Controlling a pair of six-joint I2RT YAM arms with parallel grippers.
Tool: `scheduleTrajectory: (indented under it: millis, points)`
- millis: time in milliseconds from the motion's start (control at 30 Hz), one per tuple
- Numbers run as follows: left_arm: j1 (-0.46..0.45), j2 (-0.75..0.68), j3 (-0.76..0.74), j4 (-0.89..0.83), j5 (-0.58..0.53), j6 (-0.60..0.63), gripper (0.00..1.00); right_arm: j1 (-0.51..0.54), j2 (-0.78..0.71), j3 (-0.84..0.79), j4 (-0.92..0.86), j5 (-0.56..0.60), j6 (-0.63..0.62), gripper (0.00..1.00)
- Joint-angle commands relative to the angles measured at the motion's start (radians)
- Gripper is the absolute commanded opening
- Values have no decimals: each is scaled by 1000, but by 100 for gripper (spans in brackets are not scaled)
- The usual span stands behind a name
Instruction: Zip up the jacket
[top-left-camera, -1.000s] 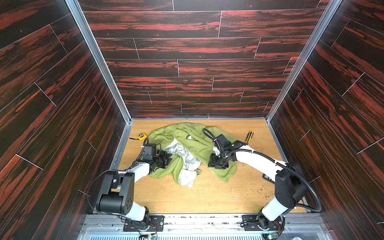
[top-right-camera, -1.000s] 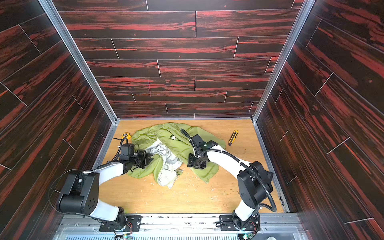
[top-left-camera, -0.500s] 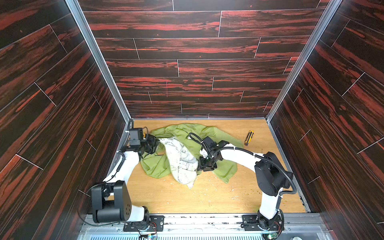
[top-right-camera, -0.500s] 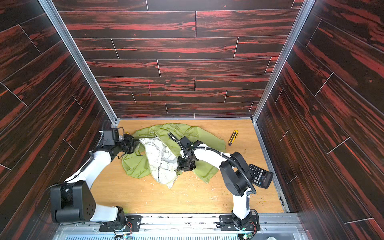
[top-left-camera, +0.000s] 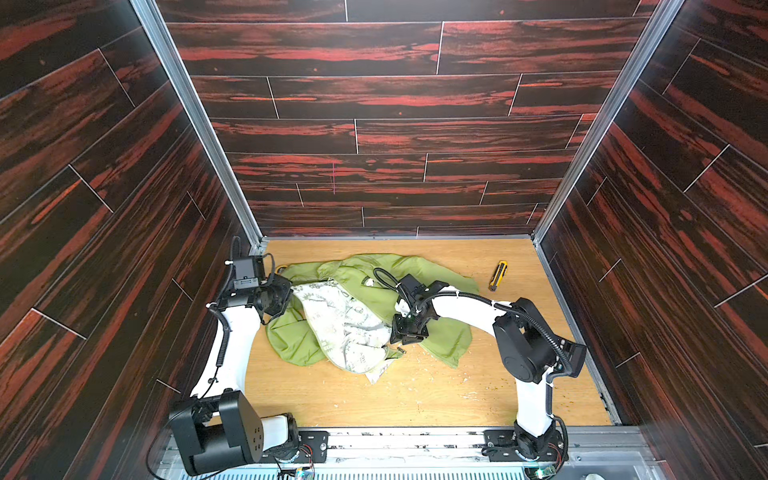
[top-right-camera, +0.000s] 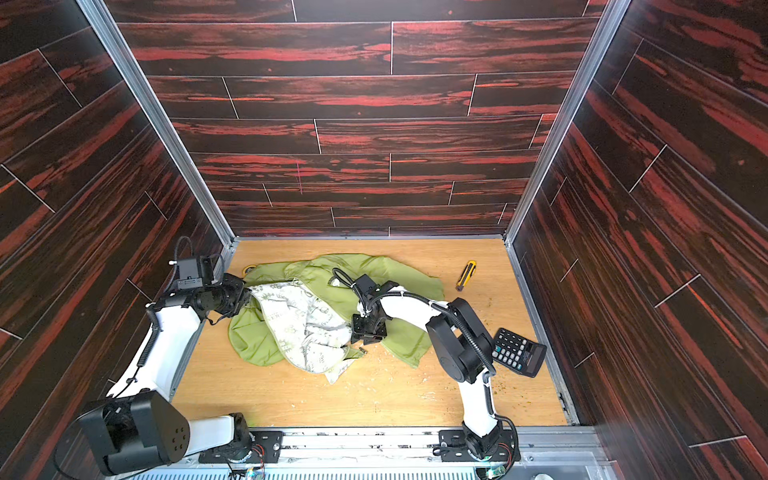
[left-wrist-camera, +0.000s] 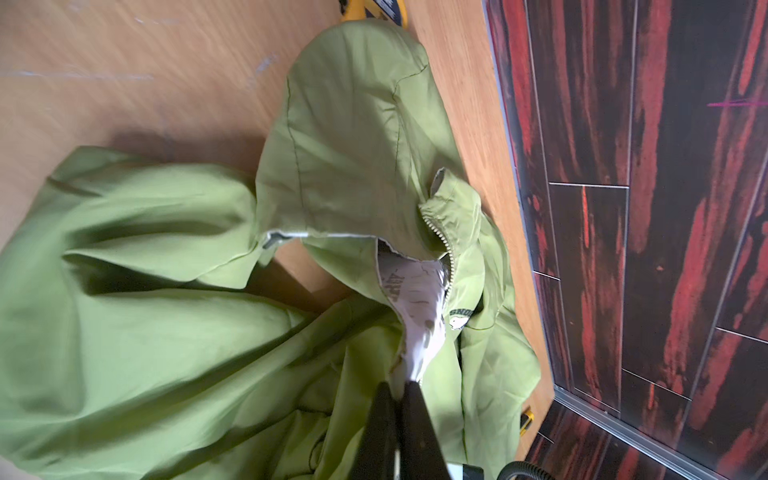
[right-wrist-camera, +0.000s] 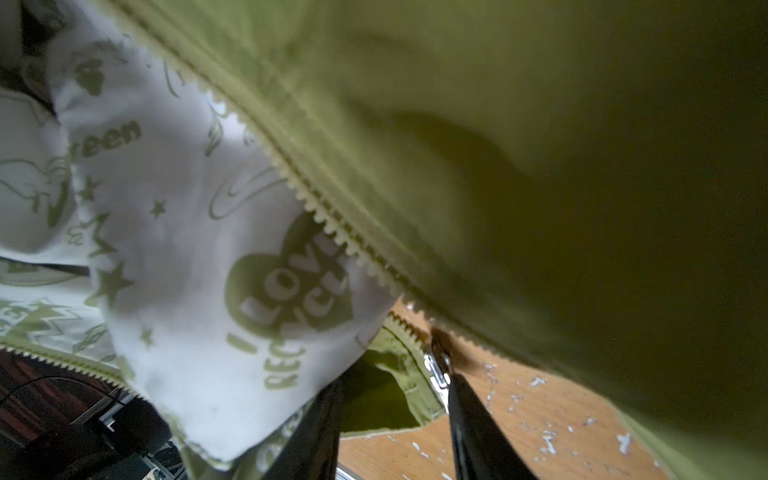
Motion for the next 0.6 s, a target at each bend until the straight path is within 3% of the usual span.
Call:
scheduleTrajectory:
  millis: [0,567]
  points:
    - [8,-14,25,-41,-18,31,0,18,50,16,-3,-30,-10,45]
    - [8,37,10,-30,78,33,0,64,-22,-40,77,-171,26,48]
